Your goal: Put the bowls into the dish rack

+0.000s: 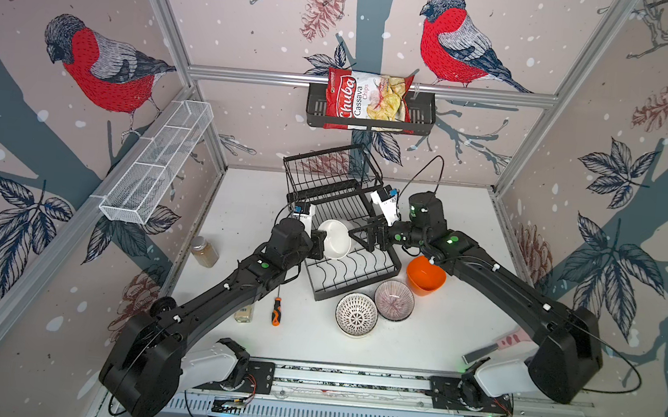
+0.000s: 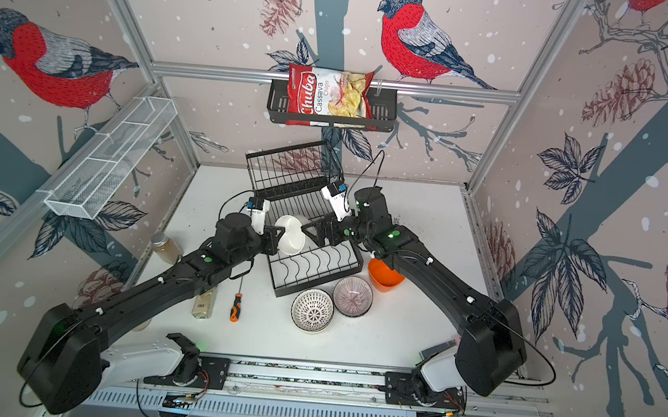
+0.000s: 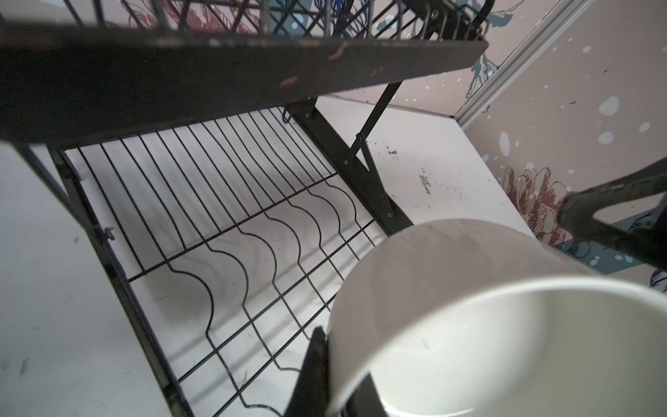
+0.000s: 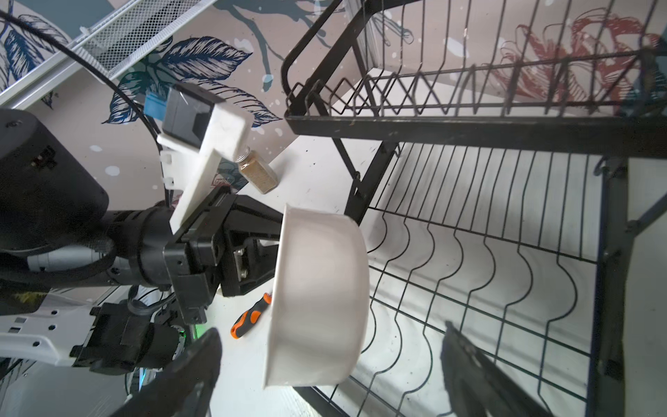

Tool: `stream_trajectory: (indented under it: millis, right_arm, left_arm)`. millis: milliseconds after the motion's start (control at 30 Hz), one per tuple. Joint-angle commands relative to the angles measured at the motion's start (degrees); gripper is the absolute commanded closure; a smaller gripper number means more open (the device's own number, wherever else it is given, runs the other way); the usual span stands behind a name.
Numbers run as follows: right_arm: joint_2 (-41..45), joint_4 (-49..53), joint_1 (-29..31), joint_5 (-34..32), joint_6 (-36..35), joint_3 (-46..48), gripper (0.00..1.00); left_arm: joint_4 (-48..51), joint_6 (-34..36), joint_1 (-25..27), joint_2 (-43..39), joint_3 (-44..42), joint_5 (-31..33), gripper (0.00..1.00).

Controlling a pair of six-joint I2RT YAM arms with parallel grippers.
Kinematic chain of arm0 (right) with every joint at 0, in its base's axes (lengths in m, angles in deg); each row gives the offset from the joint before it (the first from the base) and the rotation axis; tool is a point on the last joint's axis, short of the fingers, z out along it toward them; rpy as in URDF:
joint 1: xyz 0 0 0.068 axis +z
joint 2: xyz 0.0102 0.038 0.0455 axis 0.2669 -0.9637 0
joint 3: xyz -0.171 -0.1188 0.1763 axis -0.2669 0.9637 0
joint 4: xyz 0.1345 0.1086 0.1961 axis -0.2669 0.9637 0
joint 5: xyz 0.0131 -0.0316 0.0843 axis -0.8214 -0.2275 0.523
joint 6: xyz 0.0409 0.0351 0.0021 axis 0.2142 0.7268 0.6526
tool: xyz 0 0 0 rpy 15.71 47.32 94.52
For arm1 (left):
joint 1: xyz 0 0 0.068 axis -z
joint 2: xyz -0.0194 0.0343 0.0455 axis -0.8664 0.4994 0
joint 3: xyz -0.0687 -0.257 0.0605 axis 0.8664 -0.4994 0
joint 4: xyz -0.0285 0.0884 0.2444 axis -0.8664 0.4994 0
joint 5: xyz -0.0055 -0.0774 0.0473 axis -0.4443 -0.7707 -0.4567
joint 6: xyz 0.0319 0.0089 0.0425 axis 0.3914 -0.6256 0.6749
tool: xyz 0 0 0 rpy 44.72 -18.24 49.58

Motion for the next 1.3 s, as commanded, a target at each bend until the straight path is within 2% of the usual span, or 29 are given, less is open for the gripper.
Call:
stream_trajectory:
  millis: [0,300,733,900,1100,1267]
  right_arm:
    - [-0.4,-1.1,0.8,2.5,-0.7,0.0,0.09]
    - [-2.7,-1.3,2.2,2.6,0.0,-1.5,0.25]
    - [-4.1,-3.4,2.4,6.1,1.6,-2.1,0.50]
    - [-4.1,-3.2,2.4,5.4,1.7,-2.2,0.54]
    - [-4.5,-2.4,2.5,1.7,1.8,-2.9,0.59]
    - [-5.2,-2.3,2.5,-1.0,1.8,-3.3,0.61]
  left_arm:
    - [-7.7,0.7,-0.1,-1.0,-0.5,-1.6,1.00]
    - [-9.3,0.1,-0.1,-1.1,-0.7,-3.0,1.00]
    - [-10.7,-0.2,-0.1,-1.2,-1.5,-2.8,1.00]
    - [-10.5,-0.7,-0.3,-1.3,-1.5,-2.3,0.99]
    - [-9.6,-0.9,-0.4,-0.8,-1.1,-2.4,0.89]
    - [-9.3,-0.8,-0.4,-0.5,-0.9,-2.5,0.73]
